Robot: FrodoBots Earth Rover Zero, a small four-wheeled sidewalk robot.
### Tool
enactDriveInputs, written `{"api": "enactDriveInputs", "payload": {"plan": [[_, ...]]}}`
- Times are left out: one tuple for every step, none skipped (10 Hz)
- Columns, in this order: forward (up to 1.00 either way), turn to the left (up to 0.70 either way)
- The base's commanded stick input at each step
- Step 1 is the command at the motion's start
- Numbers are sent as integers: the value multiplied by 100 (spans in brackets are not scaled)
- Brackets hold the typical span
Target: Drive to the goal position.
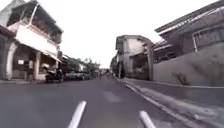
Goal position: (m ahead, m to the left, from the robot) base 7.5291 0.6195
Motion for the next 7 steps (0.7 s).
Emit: {"api": "enactDriveInputs", "payload": {"plan": [[100, 0], [100, 0], [100, 0], [100, 0], [100, 0], [100, 0], [100, 0]]}}
